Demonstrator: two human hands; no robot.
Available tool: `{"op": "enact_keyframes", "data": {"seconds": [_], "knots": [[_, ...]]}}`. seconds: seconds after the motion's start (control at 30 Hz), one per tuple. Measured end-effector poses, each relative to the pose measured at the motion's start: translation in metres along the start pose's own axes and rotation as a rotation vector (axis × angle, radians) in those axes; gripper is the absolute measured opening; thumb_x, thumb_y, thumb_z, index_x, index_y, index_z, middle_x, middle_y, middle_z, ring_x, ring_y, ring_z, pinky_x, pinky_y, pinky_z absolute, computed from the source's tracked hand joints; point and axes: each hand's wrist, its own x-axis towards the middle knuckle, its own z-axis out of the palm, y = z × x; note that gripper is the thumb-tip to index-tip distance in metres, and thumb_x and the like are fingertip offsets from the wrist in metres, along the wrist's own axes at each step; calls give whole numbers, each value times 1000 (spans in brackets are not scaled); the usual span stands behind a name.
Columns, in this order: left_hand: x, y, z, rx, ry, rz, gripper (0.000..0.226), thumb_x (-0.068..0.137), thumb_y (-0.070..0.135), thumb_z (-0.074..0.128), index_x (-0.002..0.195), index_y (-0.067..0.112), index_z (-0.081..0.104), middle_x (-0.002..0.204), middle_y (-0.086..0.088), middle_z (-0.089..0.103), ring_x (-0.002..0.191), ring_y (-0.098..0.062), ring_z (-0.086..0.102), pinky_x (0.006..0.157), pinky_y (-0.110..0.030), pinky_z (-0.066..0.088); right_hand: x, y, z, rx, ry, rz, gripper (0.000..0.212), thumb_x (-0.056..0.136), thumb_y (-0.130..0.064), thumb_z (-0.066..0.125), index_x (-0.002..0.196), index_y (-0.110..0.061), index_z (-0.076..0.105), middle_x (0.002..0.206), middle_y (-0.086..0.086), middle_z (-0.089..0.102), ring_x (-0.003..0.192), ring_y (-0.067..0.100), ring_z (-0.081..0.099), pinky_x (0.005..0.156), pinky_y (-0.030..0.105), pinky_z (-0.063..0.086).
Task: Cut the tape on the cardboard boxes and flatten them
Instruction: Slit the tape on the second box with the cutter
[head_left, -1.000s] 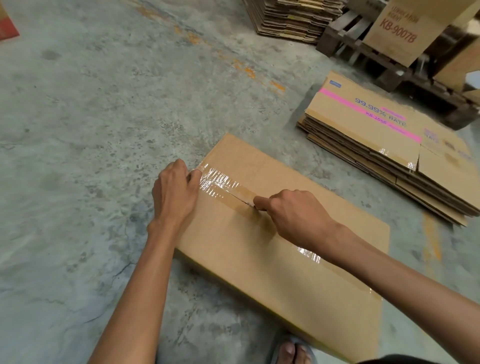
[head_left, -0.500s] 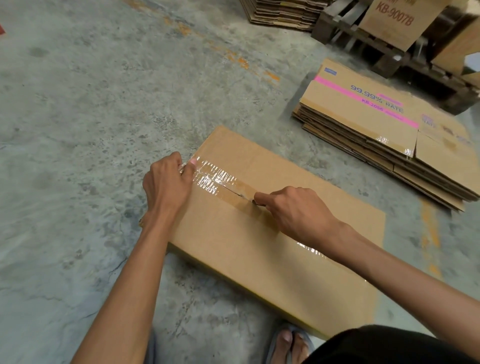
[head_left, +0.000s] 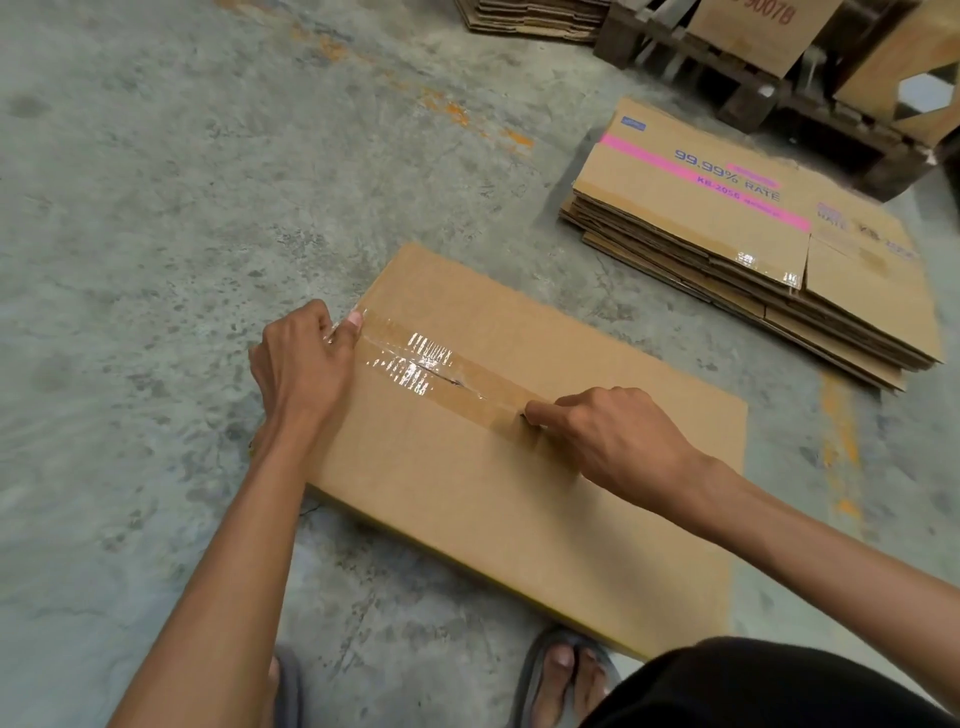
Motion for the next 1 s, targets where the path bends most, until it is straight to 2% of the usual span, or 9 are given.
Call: {"op": "enact_keyframes", "data": {"seconds": [0.17, 0.27, 0.37, 0.47, 0.53, 0.6, 0.7, 0.83, 1.0], "knots": [[47, 3, -2, 39, -2, 3, 41, 91, 45, 59, 71, 9, 52, 71, -5, 56, 77, -31, 52, 74, -39, 36, 33, -5, -6, -19, 39, 62, 22, 98, -19, 39, 115, -29, 50, 84, -1, 63, 71, 32, 58, 55, 34, 35], [105, 8, -10, 184, -34, -78, 40, 92, 42, 60, 100, 4, 62, 103, -17, 65, 105, -39, 58, 77, -39, 40, 87, -17, -14, -26, 74, 107, 22, 91, -14, 46, 109, -25, 53, 85, 5, 65, 75, 36, 61, 57, 34, 33], [125, 20, -12, 358, -57, -132, 65, 91, 37, 62, 138, 1, 36, 139, -22, 46, 130, -38, 40, 105, -48, 32, 131, -34, -22, -41, 92, 99, 26, 90, -8, 47, 110, -20, 58, 88, 9, 64, 75, 36, 58, 58, 34, 31], [99, 26, 9, 335, -152, 59, 73, 91, 56, 50, 146, 12, 30, 151, -16, 33, 143, -30, 24, 116, -48, 19, 146, -38, -27, -54, 100, 97, 30, 93, -8, 44, 116, -20, 59, 95, 12, 65, 79, 36, 59, 61, 34, 32], [83, 17, 27, 397, -291, 73, 78, 93, 66, 33, 154, 21, 16, 164, -13, 6, 152, -25, -4, 121, -48, -1, 144, -34, -26, -54, 113, 79, 30, 94, -9, 42, 116, -21, 58, 89, 13, 61, 79, 36, 59, 61, 34, 32], [79, 8, 37, 472, -314, 84, 75, 95, 67, 21, 157, 27, 7, 164, -10, -11, 150, -22, -18, 120, -49, -10, 141, -29, -24, -37, 114, 47, 30, 94, -9, 40, 115, -22, 56, 78, 10, 51, 71, 35, 51, 60, 34, 31], [79, 7, 39, 495, -307, 119, 71, 97, 65, 16, 157, 29, 6, 164, -11, -11, 150, -22, -19, 120, -51, -10, 130, -19, -19, -18, 101, 18, 26, 92, -11, 42, 110, -23, 57, 72, 5, 43, 68, 34, 44, 59, 34, 30], [76, 8, 41, 519, -275, 138, 67, 98, 61, 11, 157, 29, 6, 164, -12, -8, 151, -23, -16, 118, -55, -9, 89, 2, -6, 10, 69, 19, 28, 94, -15, 41, 114, -25, 57, 85, 8, 62, 79, 36, 60, 60, 33, 31], [69, 12, 51, 508, -252, 183, 64, 99, 58, 9, 157, 30, 7, 165, -11, -5, 151, -22, -14, 118, -56, -9, 56, 8, 8, 34, 55, 67, 30, 93, -11, 38, 116, -24, 51, 90, 4, 65, 75, 34, 58, 58, 34, 32]]}}
